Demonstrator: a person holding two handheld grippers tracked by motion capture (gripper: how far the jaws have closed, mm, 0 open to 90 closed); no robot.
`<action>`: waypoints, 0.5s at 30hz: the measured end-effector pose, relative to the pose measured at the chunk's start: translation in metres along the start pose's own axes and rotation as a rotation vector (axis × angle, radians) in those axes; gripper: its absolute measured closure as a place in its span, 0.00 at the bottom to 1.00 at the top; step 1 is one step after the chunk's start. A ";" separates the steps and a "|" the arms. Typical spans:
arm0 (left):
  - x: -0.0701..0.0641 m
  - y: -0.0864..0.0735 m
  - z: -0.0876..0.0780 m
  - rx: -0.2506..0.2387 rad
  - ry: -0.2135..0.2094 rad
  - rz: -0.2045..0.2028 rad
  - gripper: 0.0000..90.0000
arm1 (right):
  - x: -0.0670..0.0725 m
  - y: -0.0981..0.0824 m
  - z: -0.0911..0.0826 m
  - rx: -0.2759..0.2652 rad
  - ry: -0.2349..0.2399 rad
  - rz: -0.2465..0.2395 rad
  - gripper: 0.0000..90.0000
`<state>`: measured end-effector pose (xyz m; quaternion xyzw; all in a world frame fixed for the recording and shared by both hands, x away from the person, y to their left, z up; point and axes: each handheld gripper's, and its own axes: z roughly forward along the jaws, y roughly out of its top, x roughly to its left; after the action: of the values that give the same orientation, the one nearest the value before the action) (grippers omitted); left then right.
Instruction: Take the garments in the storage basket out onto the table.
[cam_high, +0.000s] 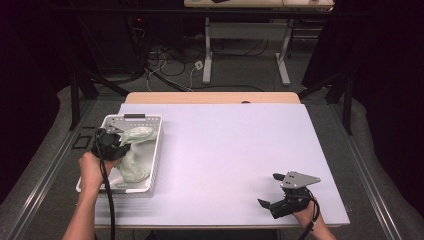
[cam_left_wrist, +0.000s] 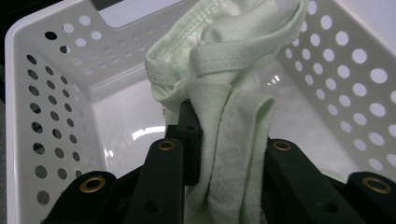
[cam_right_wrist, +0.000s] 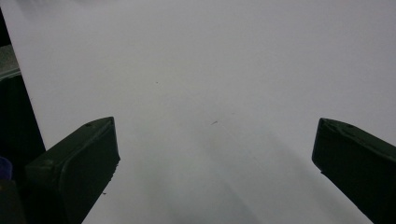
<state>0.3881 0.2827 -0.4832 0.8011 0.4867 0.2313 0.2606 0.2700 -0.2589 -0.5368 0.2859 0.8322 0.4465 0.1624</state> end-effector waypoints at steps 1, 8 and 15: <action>0.000 0.000 0.000 0.000 0.000 0.000 0.85 | 0.000 0.000 0.000 0.000 0.000 0.000 0.00; 0.001 0.001 -0.005 -0.032 -0.002 -0.002 0.86 | 0.000 0.000 0.000 0.008 0.004 0.001 0.00; 0.001 0.001 -0.008 -0.065 0.000 -0.006 0.86 | 0.001 0.000 0.000 0.004 0.003 0.008 0.00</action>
<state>0.3842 0.2846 -0.4762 0.7907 0.4814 0.2463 0.2872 0.2696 -0.2582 -0.5371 0.2890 0.8320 0.4460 0.1588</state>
